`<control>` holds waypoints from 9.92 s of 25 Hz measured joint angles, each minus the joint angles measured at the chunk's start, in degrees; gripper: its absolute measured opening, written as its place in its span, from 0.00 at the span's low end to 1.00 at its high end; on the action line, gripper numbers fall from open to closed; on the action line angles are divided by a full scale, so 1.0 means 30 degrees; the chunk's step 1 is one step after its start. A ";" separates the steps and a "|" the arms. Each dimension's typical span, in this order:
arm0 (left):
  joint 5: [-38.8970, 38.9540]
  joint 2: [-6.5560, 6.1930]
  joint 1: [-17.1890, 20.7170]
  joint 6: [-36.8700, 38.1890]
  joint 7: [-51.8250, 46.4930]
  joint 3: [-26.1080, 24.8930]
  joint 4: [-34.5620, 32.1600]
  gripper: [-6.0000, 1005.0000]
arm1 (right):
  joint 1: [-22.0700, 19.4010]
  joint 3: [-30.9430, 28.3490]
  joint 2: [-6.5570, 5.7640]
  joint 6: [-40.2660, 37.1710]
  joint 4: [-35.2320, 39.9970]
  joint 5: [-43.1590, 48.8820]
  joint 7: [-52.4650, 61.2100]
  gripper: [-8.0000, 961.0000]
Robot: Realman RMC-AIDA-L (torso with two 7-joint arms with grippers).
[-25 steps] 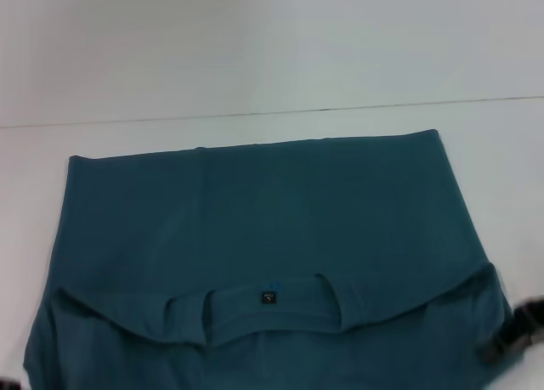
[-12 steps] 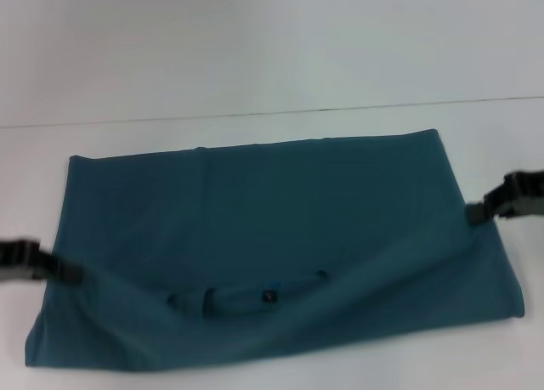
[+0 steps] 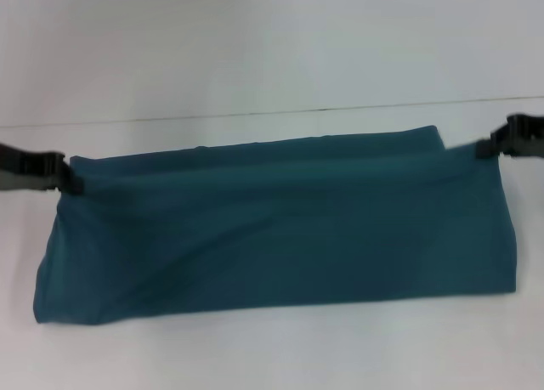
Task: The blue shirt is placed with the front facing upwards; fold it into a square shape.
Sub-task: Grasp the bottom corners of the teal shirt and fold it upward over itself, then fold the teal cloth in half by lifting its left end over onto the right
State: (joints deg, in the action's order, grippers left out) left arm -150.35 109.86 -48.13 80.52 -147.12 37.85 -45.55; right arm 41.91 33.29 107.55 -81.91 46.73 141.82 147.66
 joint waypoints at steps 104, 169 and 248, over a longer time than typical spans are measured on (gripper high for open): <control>1.3411 0.3006 0.5210 -0.9976 0.9273 -0.1606 0.5386 0.72 | -0.4868 0.2740 0.2235 0.2049 -0.2982 -1.4796 -1.1349 0.59; 1.1563 0.3308 0.4500 -1.1883 0.6349 -0.0139 0.5405 0.72 | -0.5298 0.2672 0.2059 0.2176 -0.3670 -1.4811 -1.1192 0.59; 0.3083 0.2340 0.2825 -1.0554 0.0656 0.1639 0.2946 0.67 | -0.5298 0.2438 0.1795 0.2170 -0.3715 -1.4782 -1.0957 0.59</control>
State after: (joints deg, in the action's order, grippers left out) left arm -141.11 116.88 -39.66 48.86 -145.15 42.77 -36.71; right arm 26.01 40.61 112.94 -75.40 35.59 97.47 114.79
